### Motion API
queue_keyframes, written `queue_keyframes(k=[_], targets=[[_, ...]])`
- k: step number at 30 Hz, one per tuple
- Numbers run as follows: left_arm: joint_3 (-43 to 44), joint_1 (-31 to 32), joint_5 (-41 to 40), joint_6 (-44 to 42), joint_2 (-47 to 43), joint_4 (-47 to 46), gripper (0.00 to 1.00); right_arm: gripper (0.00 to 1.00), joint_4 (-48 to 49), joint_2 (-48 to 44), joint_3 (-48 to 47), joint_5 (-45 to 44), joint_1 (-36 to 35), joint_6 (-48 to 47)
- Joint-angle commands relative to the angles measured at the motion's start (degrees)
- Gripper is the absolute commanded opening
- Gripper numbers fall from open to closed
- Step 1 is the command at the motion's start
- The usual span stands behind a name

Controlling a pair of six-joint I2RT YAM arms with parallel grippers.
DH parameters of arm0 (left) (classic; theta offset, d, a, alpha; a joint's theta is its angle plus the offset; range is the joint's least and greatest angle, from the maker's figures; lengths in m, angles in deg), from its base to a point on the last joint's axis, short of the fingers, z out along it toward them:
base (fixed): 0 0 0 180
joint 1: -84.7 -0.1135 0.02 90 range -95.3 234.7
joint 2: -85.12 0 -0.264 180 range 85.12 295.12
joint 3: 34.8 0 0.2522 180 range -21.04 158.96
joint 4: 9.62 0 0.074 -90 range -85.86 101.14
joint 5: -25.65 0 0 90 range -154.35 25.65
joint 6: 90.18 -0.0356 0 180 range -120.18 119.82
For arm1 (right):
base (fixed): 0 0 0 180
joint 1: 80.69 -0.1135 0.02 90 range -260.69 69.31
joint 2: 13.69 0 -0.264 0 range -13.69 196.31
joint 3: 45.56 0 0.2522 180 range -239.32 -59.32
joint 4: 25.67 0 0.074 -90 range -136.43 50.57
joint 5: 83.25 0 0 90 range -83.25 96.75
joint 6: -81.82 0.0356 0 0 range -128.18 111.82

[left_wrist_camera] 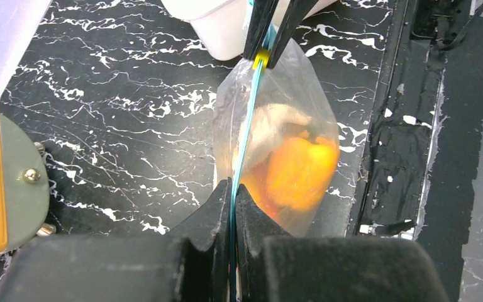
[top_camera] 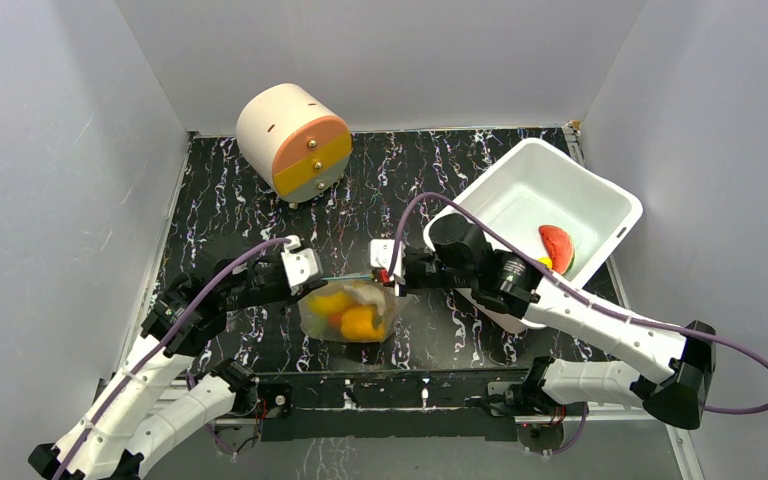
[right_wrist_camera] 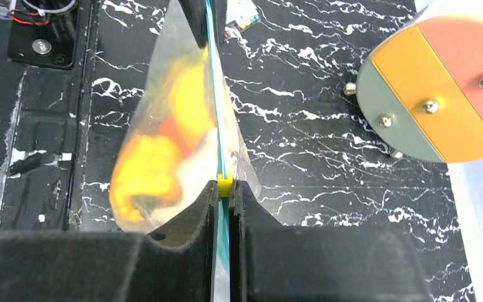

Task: Place the food in the zip-top bag and seal the zipper
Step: Zip the zipper food storage bag at the center of the board.

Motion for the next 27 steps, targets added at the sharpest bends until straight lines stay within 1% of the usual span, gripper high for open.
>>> queue_keyframes(k=[1,8,15,27], targets=[[1.5,-0.3,-5.4,-1.2,-1.2,2.2,0.0,0.0,-5.8,-2.9,-2.4,-4.1,3.4,-0.3],[1.5,-0.3,-7.5,-2.1,-1.7,3.1,0.0,0.0,-7.8,-4.9,-1.3,-4.3,6.0,-0.3],[1.9,-0.3,-9.3,-2.3,-3.0,3.3,0.0,0.0,-10.2,-7.3,-0.2,-6.5,7.3,-0.4],[2.3,-0.3,-11.7,-2.1,-5.0,3.6,0.0,0.0,-16.9,-14.2,0.1,-14.1,7.7,1.0]])
